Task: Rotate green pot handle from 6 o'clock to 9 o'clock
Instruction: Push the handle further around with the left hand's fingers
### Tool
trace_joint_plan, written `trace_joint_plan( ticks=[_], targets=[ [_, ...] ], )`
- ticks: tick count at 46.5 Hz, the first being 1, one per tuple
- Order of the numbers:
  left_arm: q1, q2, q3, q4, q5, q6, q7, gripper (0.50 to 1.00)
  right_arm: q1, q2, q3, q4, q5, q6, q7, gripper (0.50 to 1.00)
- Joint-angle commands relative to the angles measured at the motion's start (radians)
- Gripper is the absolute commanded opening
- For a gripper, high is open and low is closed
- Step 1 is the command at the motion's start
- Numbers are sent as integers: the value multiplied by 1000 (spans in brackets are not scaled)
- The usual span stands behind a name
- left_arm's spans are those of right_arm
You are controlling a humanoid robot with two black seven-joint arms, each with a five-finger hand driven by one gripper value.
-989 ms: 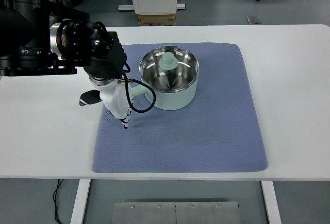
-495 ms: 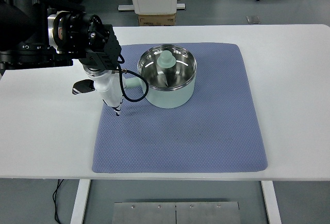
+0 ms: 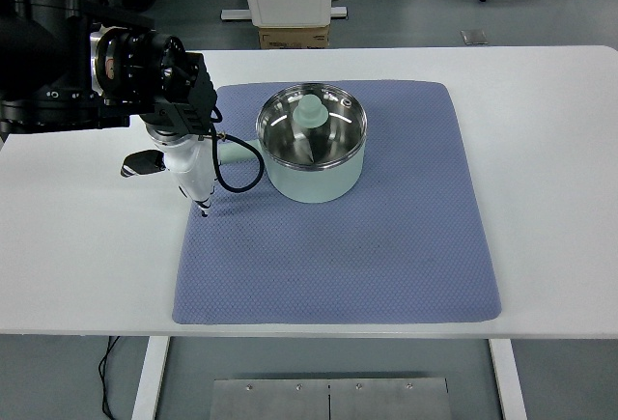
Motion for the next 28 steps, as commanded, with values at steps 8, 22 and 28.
trace_joint_plan(
  ticks=[8, 22, 28],
  targets=[
    [0, 0, 14, 16, 0, 1, 0, 1000, 0, 0, -1, 0, 0, 0, 0, 1000],
    [0, -5, 14, 44, 0, 1, 0, 1000, 0, 0, 1, 0, 0, 0, 0, 1000],
    [2, -6, 14, 47, 0, 0, 0, 1000, 0, 0, -1, 0, 0, 0, 0, 1000]
  ],
)
